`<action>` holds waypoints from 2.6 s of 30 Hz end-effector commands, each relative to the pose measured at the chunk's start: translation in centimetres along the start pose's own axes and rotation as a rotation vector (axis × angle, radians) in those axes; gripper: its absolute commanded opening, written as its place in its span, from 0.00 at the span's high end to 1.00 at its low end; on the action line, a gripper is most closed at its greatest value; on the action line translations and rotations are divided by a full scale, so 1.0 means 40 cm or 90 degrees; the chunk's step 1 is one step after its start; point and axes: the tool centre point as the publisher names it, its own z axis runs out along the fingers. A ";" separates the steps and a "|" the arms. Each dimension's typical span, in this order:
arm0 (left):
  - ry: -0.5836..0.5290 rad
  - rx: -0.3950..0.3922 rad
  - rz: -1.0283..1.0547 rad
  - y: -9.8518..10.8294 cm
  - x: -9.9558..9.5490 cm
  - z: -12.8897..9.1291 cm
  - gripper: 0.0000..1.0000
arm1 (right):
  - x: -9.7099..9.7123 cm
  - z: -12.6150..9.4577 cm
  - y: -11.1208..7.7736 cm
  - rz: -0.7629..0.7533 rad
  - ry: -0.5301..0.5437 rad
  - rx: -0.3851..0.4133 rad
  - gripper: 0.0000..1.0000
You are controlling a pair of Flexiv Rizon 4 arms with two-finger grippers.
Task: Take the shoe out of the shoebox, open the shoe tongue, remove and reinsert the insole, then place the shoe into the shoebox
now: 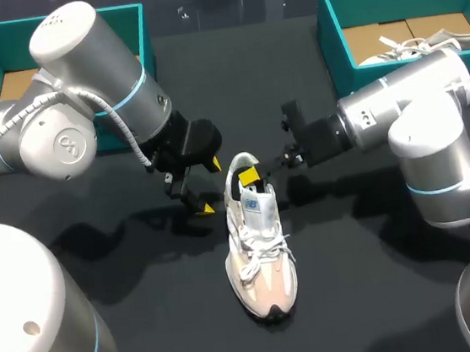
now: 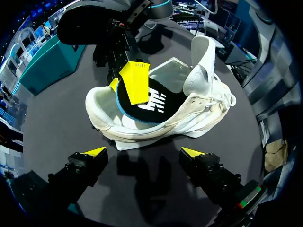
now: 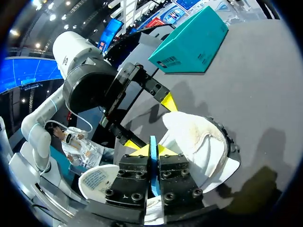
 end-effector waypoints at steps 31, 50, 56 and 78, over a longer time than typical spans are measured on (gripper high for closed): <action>0.008 -0.022 0.076 0.071 -0.021 -0.114 0.00 | 0.025 -0.130 -0.027 0.024 -0.084 -0.019 0.59; 0.038 -0.064 0.170 0.164 -0.067 -0.256 0.00 | 0.052 -0.312 -0.043 0.153 -0.207 0.039 0.62; 0.053 -0.093 0.202 0.197 -0.084 -0.311 0.00 | 0.076 -0.376 -0.034 0.215 -0.276 0.077 0.66; 0.087 -0.095 0.264 0.280 -0.150 -0.438 0.00 | 0.189 -0.394 0.042 0.363 -0.519 0.171 1.00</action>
